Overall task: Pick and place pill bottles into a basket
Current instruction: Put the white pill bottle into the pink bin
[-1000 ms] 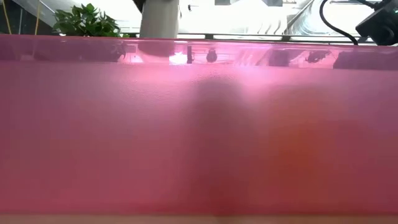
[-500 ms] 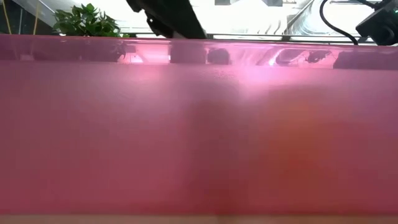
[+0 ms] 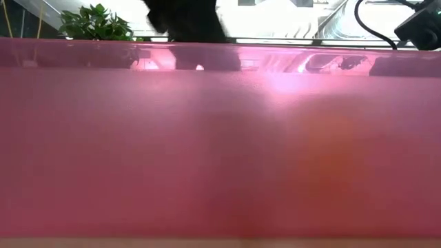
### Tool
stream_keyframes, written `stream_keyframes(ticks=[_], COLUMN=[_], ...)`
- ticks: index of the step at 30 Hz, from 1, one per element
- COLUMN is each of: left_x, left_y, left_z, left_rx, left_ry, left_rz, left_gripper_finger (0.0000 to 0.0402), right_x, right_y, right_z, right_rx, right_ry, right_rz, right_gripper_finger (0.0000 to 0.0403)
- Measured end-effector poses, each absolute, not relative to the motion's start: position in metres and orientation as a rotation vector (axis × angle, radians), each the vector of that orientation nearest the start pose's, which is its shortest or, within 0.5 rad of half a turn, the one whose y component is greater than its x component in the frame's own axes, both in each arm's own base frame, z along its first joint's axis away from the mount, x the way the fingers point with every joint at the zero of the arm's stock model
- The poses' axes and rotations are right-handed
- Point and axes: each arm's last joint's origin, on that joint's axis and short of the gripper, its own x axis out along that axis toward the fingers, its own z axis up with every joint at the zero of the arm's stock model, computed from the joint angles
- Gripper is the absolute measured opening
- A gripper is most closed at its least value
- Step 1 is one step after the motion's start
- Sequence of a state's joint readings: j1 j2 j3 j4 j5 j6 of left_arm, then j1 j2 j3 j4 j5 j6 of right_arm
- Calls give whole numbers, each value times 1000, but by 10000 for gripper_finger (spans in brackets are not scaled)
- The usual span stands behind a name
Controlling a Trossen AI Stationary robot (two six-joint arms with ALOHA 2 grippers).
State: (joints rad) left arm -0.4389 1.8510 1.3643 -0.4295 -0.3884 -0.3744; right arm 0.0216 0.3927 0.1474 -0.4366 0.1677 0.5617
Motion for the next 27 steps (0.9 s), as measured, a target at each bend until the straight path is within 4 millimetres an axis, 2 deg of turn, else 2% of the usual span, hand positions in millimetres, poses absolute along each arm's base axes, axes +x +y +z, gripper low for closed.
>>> stream_keyframes(ticks=[6, 13, 18, 27], left_x=[363, 366, 359, 362], left_y=[-158, -158, -155, -156], left_z=[212, 203, 183, 181], left_rx=[32, -26, -97, -171], left_ry=[857, 822, 819, 742], left_rz=[131, 187, 224, 216], left_gripper_finger=[193, 193, 193, 196], right_x=[103, 103, 103, 103], right_y=[-3, -2, -2, -2], right_z=[143, 143, 143, 143], right_rx=[475, 481, 487, 486], right_ry=[620, 626, 627, 628], right_rz=[-324, -308, -303, -301], right_gripper_finger=[263, 263, 263, 263])
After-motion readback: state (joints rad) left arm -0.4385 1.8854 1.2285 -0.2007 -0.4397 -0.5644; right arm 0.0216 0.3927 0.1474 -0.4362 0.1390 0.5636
